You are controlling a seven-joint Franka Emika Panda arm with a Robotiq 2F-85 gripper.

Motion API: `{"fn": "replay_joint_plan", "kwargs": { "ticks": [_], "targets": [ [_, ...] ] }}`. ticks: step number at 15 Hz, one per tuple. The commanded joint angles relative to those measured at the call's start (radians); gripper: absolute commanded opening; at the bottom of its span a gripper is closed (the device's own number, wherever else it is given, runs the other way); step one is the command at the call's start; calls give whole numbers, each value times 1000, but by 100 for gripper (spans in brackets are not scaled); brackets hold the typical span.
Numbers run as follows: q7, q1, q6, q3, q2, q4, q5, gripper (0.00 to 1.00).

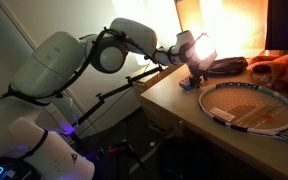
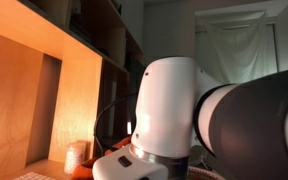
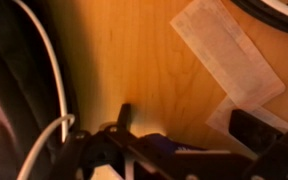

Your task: Take a bandaid and put it in the glass

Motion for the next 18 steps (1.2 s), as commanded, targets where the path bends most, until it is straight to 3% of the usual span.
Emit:
{"fn": "replay_joint_plan", "kwargs": {
  "ticks": [1,9,18],
  "targets": [
    [63,6,86,-22,-71,-144,-29,100],
    [182,18,201,-50,-190,-349,-57,100],
    [440,138,398,-177,-367,-656,-209,100]
  ]
}}
